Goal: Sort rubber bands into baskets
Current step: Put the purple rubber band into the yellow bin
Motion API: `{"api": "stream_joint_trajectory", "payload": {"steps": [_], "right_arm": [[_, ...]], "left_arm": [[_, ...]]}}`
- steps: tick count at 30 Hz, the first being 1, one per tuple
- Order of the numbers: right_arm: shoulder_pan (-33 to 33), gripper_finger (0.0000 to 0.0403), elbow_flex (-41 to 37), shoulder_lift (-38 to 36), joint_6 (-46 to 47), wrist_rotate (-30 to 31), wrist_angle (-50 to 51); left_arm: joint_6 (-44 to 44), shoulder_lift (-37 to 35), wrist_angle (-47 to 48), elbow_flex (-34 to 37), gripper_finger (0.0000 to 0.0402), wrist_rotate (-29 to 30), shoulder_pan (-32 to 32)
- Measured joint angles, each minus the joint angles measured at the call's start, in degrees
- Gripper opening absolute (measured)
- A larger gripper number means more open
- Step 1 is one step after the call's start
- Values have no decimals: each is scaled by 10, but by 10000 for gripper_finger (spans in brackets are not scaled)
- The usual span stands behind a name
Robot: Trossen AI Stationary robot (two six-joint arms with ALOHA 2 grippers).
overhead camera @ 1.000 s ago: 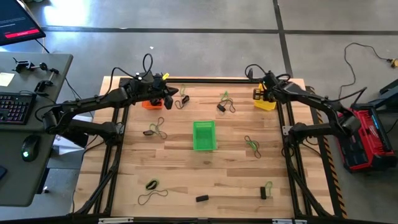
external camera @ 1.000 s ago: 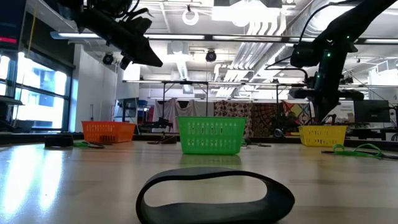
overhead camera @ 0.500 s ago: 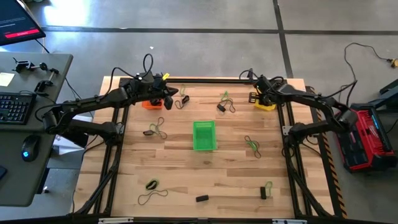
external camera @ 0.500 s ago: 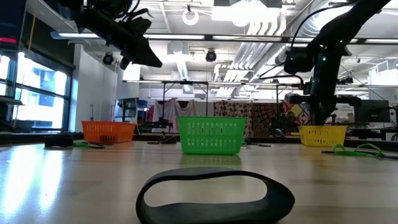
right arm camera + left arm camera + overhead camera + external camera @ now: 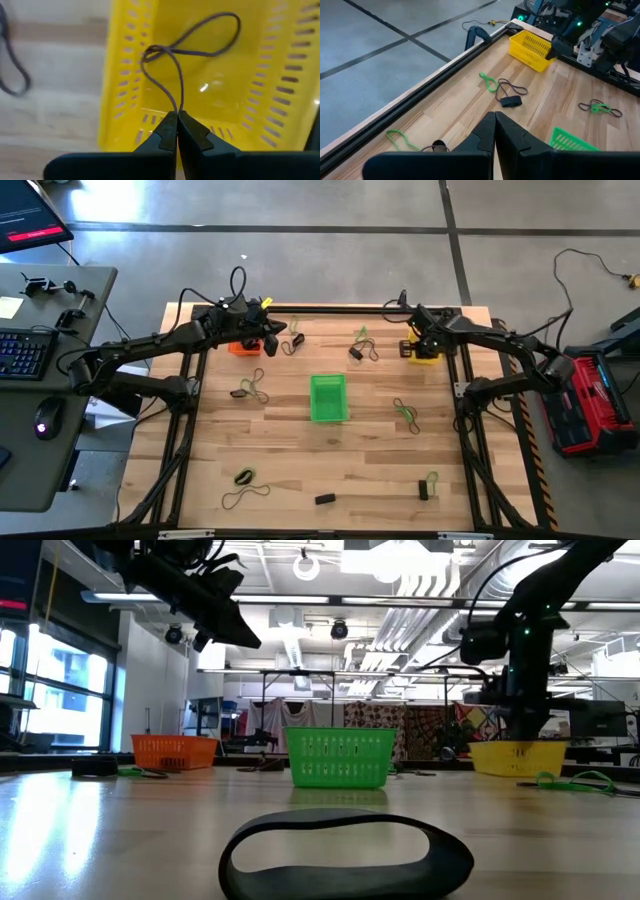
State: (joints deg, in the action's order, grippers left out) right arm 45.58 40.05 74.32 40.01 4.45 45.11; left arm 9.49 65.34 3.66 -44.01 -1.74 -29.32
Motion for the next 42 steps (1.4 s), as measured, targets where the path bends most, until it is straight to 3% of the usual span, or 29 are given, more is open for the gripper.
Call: {"api": "stream_joint_trajectory", "payload": {"steps": [7,15,21,29,42], "right_arm": [[0,0,0,-1,-8,-12,25],[0,0,0,-1,43,-7,-22],[0,0,0,-1,93,45,-69],[2,0,0,-1,95,89,-90],[5,0,0,0,60,83,-82]], "left_arm": [[8,0,0,0,0,-1,0],[9,0,0,0,0,-1,0],[9,0,0,0,0,-2,0],[14,0,2,0,0,-2,0],[4,0,1,0,0,-2,0]]}}
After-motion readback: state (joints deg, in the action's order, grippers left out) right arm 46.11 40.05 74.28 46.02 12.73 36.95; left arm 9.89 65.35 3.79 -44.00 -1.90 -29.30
